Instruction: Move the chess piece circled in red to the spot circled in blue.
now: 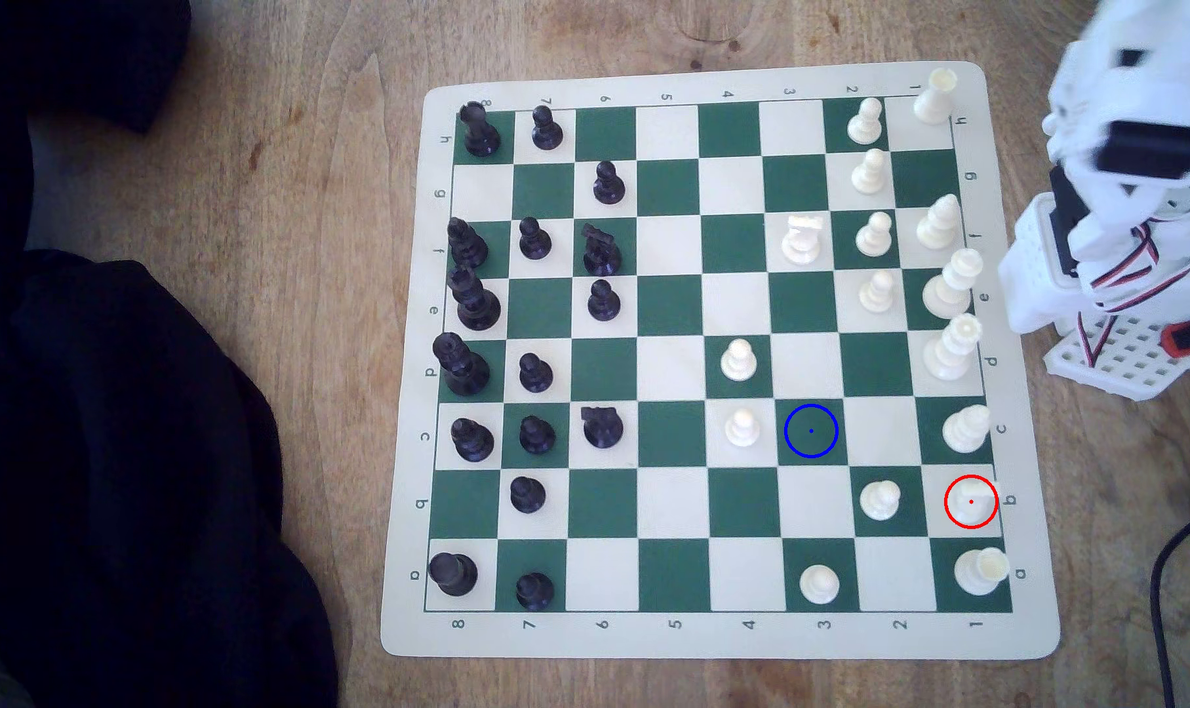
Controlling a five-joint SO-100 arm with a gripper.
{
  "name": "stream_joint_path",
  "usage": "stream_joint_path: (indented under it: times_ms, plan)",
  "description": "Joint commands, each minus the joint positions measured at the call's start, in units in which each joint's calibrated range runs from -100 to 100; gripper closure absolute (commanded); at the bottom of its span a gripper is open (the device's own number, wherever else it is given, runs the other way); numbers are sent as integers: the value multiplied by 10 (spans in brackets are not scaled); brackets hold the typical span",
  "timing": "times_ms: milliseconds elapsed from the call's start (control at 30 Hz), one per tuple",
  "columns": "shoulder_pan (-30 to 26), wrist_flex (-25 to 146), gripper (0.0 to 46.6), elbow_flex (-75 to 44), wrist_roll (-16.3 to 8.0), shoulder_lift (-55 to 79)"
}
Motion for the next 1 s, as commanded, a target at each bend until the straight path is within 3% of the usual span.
stream_joint_path:
  times_ms: [0, 167, 233, 367, 533, 667, 700, 867, 933, 967]
  plan:
    - [16, 204, 464, -42, -3, -1]
    - [9, 414, 464, -109, -3, -1]
    - [19, 585, 464, -170, -3, -1]
    - [29, 698, 463, -209, -4, -1]
    - [-19, 1021, 458, -347, -11, 0]
    - [-52, 1136, 449, -403, -85, 0]
    - [-74, 1192, 464, -431, -115, 2]
    - [-156, 1344, 464, -480, -162, 15]
    - [-191, 1397, 464, -493, -195, 34]
    - [-224, 1434, 464, -500, -229, 57]
